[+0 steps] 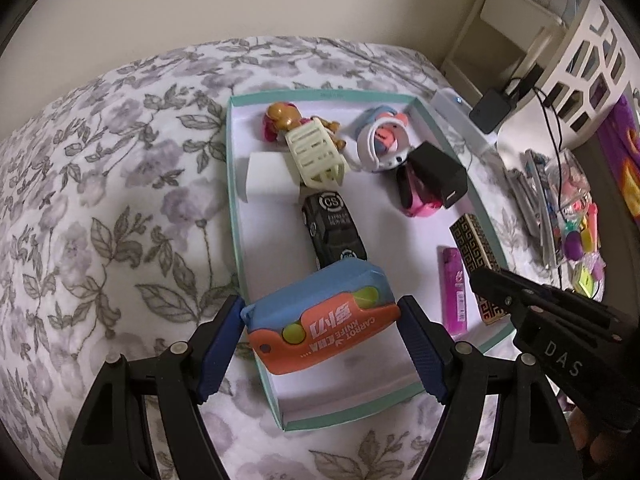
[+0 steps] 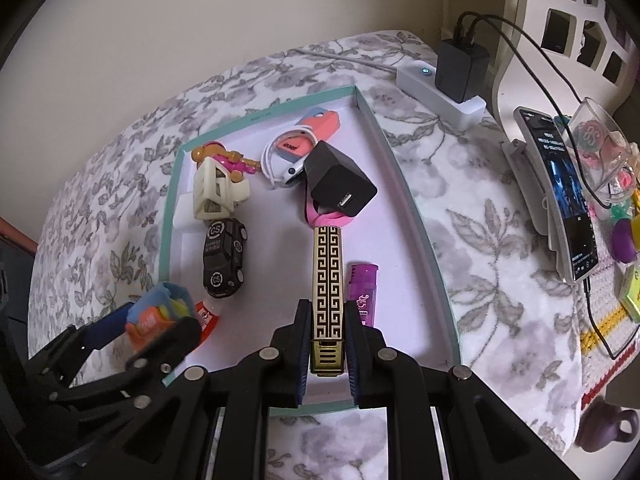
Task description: Organize rigid objects
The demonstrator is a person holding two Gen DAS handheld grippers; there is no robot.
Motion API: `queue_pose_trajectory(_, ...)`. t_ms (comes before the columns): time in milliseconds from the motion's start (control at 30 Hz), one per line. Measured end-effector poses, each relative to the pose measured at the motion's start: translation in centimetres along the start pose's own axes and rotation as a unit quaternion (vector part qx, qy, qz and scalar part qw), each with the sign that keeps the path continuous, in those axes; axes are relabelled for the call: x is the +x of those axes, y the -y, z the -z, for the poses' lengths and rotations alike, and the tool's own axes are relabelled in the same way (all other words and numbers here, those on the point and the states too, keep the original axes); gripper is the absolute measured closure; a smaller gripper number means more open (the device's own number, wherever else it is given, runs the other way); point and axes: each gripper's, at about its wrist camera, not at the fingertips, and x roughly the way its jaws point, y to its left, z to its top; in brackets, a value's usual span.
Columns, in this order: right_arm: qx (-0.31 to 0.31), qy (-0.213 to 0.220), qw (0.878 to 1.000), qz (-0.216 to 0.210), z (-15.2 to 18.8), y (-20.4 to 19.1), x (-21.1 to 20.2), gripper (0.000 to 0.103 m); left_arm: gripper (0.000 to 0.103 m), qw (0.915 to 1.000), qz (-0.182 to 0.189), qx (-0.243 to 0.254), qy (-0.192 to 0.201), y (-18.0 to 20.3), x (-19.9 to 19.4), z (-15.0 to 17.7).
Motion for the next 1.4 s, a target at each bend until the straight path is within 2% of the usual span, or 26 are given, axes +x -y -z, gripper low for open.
queue_pose_trajectory(200,-0.001,0.000,1.000,0.004,0.0,0.0,0.2,0.085,0.024,0.9999,-0.010,0.006,0.008,0.1,-0.1,0.2)
queue_pose_trajectory(333,-0.006,0.005,1.000,0.006,0.0,-0.3,0.1,0.085,0.019,0.9996,-0.009,-0.008,0.024,-0.7,-0.8,0.1)
queue_pose_trajectory(467,-0.017,0.007,1.000,0.012,0.1,-0.7,0.0,0.082,0.018,0.9983,-0.032,-0.030,0.037,-2.1,-1.6,0.2)
queue_pose_trajectory(500,-0.021,0.008,1.000,0.015,0.2,-0.9,0.0,0.074,0.016,0.9979,-0.038,-0.033,0.040,-2.4,-1.7,0.3)
queue_pose_trajectory(533,-0.023,0.009,1.000,0.016,0.2,-0.9,0.0,0.062,0.015,0.9972,-0.048,-0.036,0.044,-2.8,-2.0,0.3)
queue_pose_trajectory(567,-0.024,0.010,1.000,0.016,0.3,-1.1,0.0,0.057,0.015,0.9964,-0.059,-0.037,0.048,-3.1,-2.2,0.4)
queue_pose_trajectory(667,-0.029,0.012,0.999,0.011,0.4,-1.5,-0.1,0.051,0.015,0.9939,-0.084,-0.042,0.059,-4.1,-3.0,0.8)
queue_pose_trajectory(700,-0.033,0.015,0.999,0.013,0.5,-1.7,-0.2,0.045,0.015,0.9930,-0.089,-0.046,0.062,-4.5,-3.4,0.9)
queue_pose_trajectory(767,-0.042,0.019,0.999,0.016,0.7,-2.1,-0.3,0.037,0.015,0.9910,-0.100,-0.055,0.069,-5.3,-4.0,1.2)
queue_pose_trajectory(833,-0.047,0.019,0.999,0.014,0.9,-2.4,-0.3,0.036,0.015,0.9892,-0.110,-0.062,0.074,-5.9,-4.5,1.4)
queue_pose_trajectory(933,-0.050,0.021,0.998,0.009,1.1,-2.8,-0.4,0.020,0.015,0.9871,-0.117,-0.073,0.082,-6.9,-5.3,1.9)
queue_pose_trajectory(1067,-0.056,0.025,0.998,0.007,1.4,-3.4,-0.7,0.012,0.015,0.9849,-0.127,-0.079,0.087,-7.7,-6.1,2.6)
queue_pose_trajectory(1133,-0.058,0.031,0.998,0.008,1.6,-3.6,-1.0,0.003,0.015,0.9837,-0.134,-0.080,0.089,-8.0,-6.4,2.9)
queue_pose_trajectory(1300,-0.059,0.048,0.997,0.009,2.1,-4.0,-2.1,0.000,0.015,0.9789,-0.160,-0.086,0.094,-8.5,-7.0,3.9)
queue_pose_trajectory(1400,-0.066,0.060,0.996,0.015,2.4,-4.3,-2.9,0.000,0.007,0.9783,-0.150,-0.097,0.105,-9.0,-7.6,4.4)
